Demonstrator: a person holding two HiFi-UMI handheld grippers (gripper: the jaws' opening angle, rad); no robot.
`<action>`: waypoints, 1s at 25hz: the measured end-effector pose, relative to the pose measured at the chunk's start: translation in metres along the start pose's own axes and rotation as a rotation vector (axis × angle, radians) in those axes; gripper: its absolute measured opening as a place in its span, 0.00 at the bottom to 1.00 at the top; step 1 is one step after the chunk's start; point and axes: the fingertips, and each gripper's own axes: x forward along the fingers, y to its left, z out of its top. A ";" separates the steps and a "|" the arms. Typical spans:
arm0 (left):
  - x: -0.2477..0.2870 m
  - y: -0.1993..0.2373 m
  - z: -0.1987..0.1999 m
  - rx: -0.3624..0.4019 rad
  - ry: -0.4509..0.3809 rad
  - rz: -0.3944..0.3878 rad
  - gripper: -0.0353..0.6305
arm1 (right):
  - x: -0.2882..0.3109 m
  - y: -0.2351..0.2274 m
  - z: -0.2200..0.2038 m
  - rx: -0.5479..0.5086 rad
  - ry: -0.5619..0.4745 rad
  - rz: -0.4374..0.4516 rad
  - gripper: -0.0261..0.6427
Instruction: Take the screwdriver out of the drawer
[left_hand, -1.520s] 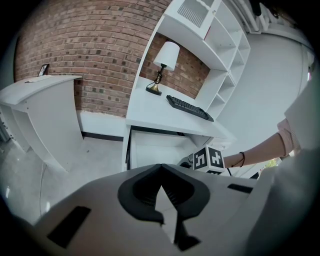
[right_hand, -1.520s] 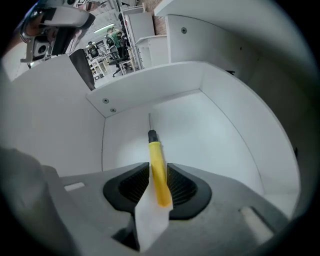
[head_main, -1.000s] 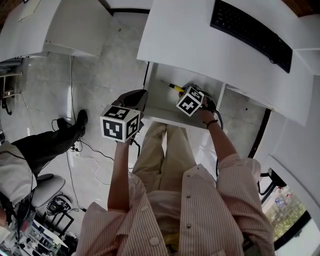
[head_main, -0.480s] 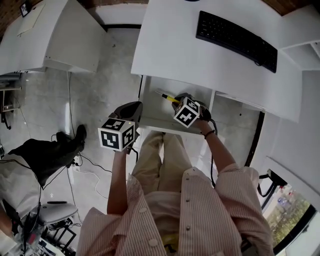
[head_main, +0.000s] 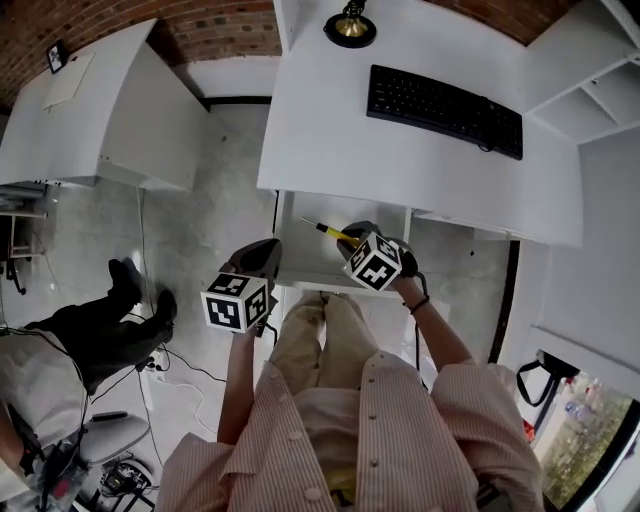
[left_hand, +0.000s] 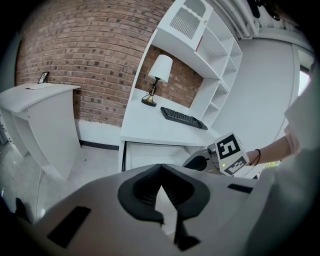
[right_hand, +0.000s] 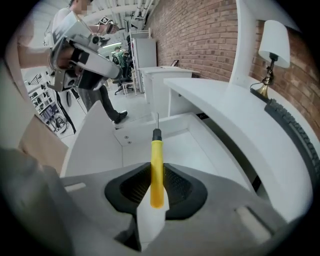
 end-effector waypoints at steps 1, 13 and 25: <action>-0.002 -0.001 0.002 0.003 -0.010 -0.001 0.05 | -0.006 0.000 0.004 0.005 -0.016 -0.006 0.16; -0.027 -0.020 0.029 0.038 -0.115 -0.017 0.05 | -0.074 0.014 0.044 0.087 -0.218 -0.043 0.16; -0.051 -0.039 0.063 0.060 -0.263 -0.029 0.05 | -0.135 -0.002 0.066 0.285 -0.441 -0.091 0.16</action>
